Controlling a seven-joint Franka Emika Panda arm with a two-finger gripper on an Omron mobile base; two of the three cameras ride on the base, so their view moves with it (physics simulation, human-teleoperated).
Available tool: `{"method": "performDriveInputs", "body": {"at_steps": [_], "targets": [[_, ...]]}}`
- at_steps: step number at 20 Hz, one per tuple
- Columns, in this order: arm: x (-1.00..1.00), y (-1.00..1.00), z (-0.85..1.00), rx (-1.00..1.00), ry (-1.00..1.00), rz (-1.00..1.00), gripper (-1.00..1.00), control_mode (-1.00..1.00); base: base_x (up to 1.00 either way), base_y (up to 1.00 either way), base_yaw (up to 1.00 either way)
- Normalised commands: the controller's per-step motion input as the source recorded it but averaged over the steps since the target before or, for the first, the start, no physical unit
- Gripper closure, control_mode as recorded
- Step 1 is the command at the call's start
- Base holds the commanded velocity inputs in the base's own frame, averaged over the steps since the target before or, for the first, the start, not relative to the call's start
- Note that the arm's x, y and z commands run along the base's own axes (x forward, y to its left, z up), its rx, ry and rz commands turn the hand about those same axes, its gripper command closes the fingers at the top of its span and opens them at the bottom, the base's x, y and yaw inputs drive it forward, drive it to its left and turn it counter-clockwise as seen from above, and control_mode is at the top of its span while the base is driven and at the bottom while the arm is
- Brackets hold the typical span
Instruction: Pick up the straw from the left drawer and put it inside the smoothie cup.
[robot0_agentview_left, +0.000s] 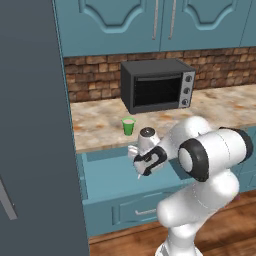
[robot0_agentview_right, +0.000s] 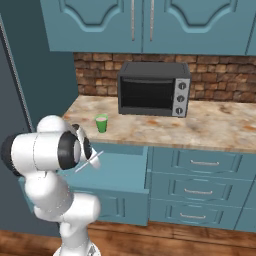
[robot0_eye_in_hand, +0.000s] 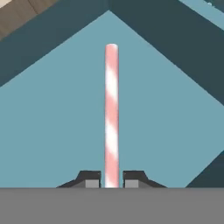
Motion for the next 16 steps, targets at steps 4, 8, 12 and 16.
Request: {"method": "performDriveInputs", "body": {"at_steps": [4, 8, 12, 16], "targets": [[-0.04, 0.0, 1.0, 0.18, 0.0, -0.24, 1.0, -1.0, 0.0, 0.0, 0.0], [0.0, 0.03, 1.0, 0.25, 0.0, -0.34, 1.0, -1.0, 0.0, 0.0, 0.0], [0.0, 0.12, 0.82, 0.29, 0.0, -0.36, 1.0, -1.0, 0.0, 0.0, 0.0], [0.06, 0.13, 0.63, 0.37, 0.0, -0.38, 1.0, -1.0, 0.0, 0.0, 0.0]]}}
